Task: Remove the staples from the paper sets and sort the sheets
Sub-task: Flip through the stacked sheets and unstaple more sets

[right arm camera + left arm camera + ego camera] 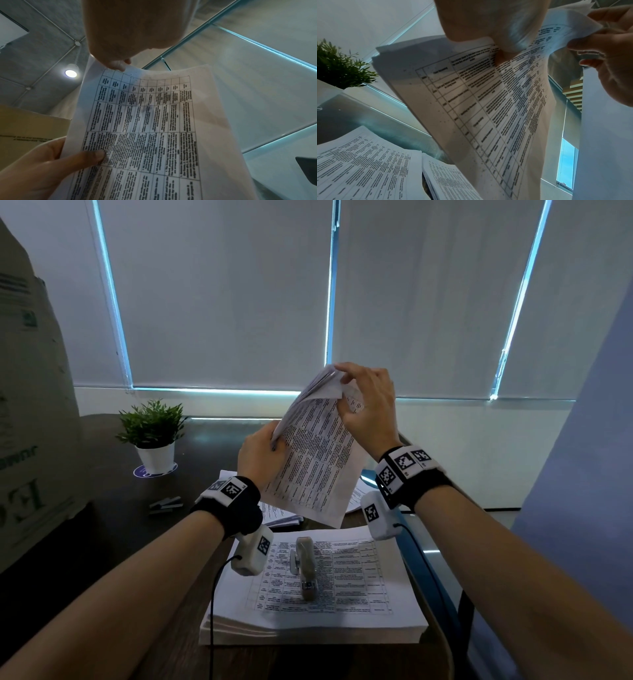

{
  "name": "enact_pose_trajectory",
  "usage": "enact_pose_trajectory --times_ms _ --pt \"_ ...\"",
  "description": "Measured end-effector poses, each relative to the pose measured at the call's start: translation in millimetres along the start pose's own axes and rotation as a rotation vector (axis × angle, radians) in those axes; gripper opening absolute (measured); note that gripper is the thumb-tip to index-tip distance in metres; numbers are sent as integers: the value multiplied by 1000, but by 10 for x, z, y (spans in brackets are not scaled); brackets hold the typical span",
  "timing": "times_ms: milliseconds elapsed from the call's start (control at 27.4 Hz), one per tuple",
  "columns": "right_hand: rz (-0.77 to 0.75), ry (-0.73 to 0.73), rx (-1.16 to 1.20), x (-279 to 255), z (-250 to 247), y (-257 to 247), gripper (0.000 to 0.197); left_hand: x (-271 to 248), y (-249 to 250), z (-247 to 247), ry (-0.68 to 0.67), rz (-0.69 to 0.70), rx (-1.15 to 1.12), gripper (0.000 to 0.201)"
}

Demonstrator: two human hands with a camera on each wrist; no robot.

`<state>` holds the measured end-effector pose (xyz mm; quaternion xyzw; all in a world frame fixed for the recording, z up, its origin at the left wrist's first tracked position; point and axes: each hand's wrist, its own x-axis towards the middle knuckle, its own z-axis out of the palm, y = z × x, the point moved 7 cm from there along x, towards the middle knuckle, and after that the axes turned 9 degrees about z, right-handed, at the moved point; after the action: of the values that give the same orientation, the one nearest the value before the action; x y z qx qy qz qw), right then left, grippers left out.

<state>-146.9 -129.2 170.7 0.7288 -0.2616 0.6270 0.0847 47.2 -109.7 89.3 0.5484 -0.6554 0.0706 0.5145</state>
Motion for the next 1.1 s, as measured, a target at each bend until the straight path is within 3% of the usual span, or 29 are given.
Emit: enact_pose_trajectory --times_ms 219,439,548,621,731,877,1024,1097 --pt "-31 -4 -53 23 32 -2 25 -5 11 -47 -4 12 19 22" --pt "69 -128 -152 206 36 131 22 -7 -64 -121 -22 15 -43 20" --pt "187 -423 -332 304 119 316 32 -27 -108 -186 -46 -6 -142 19" --pt "311 -645 -420 281 182 459 35 -82 -178 -227 -24 -117 -282 23" --pt "585 -734 -214 149 174 642 24 -200 -414 -221 32 -318 -507 21" --pt "844 -789 206 -215 372 712 23 -291 -665 -166 77 -464 -654 26" --pt "1185 -1125 479 -1007 837 657 39 -375 -973 -50 234 -693 -811 33" --pt "1302 -1009 572 -1227 992 708 36 -439 -1173 15 222 -769 -862 36"
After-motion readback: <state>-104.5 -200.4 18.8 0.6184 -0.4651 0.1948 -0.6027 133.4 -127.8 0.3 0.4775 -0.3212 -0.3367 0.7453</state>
